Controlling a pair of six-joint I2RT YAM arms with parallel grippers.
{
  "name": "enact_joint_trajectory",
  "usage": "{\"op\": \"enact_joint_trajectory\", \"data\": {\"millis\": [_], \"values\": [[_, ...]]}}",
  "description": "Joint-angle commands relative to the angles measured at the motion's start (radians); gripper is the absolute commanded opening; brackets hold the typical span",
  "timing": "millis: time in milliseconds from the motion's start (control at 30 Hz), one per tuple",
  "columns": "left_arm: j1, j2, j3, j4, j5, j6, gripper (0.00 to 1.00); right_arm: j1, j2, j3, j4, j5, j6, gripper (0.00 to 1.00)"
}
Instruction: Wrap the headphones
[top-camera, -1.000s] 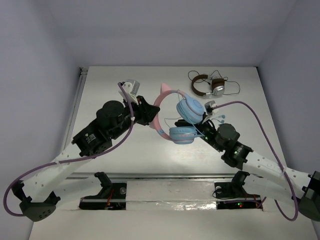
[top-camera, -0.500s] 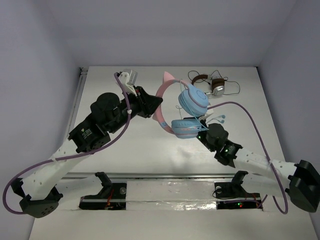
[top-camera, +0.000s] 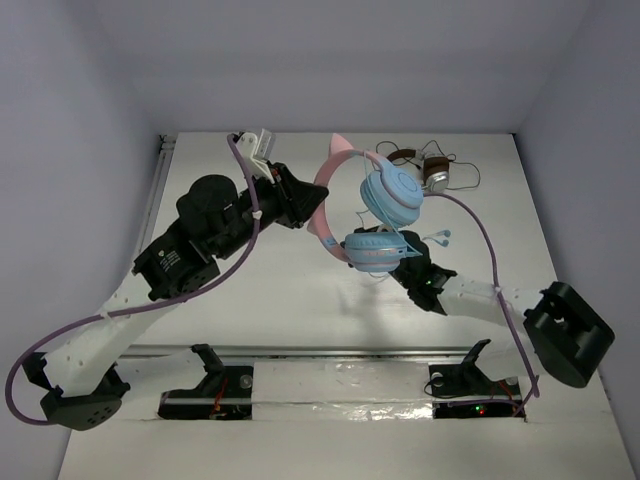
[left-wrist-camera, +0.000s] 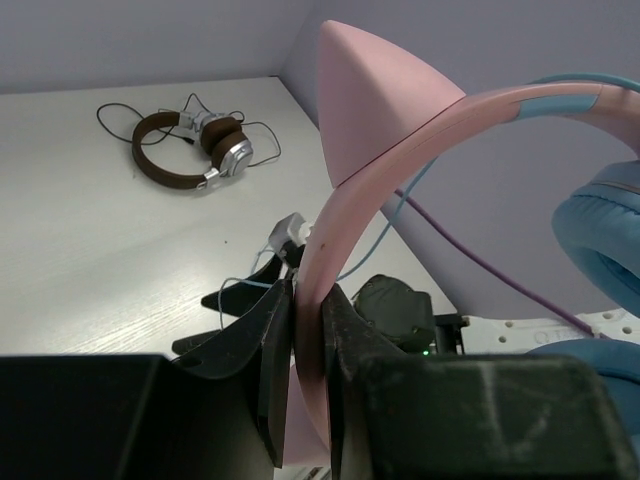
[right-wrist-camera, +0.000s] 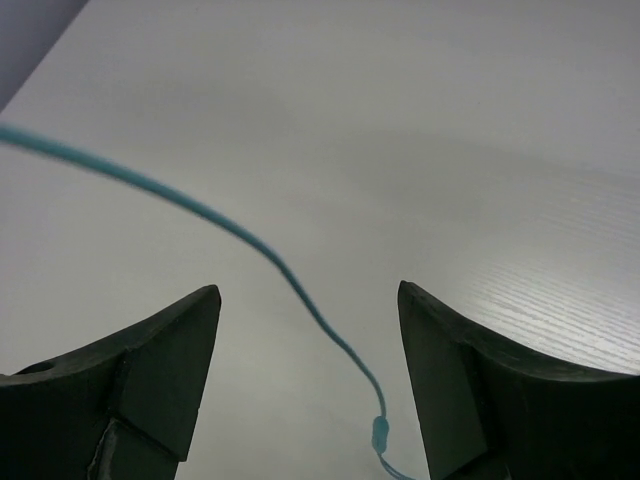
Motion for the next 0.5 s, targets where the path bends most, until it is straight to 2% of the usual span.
{"op": "enact_joint_trajectory", "data": {"millis": [0,33,100,133,200,333,400,467], "values": [[0.004,-0.017,0.083,0.085,0.006,-0.016,0.0,-0.003,0.04,0.033,0.105,-0.035,0.006,0.77],[0.004,-0.016,0.089,0.083,0.004,-0.013,0.0,-0.003,0.048,0.021,0.123,-0.038,0.014,0.76],[0.004,-0.014,0.094,0.085,-0.002,-0.013,0.0,-0.003,0.055,0.012,0.154,-0.042,0.033,0.68],[0.004,-0.013,0.097,0.083,-0.005,-0.011,0.0,-0.003,0.068,0.013,0.155,-0.048,0.04,0.57],[0.004,-0.008,0.098,0.085,-0.016,-0.014,0.0,-0.003,0.078,0.016,0.156,-0.065,0.054,0.46],[0.004,-0.016,0.091,0.102,-0.085,-0.019,0.0,-0.003,0.082,-0.016,0.182,-0.168,0.129,0.07],[0.004,-0.04,0.044,0.16,-0.143,-0.034,0.0,0.037,0.048,-0.047,0.197,-0.165,0.151,0.01],[0.004,-0.056,0.016,0.209,-0.216,-0.046,0.0,0.059,0.023,-0.048,0.159,-0.137,0.166,0.0]]}}
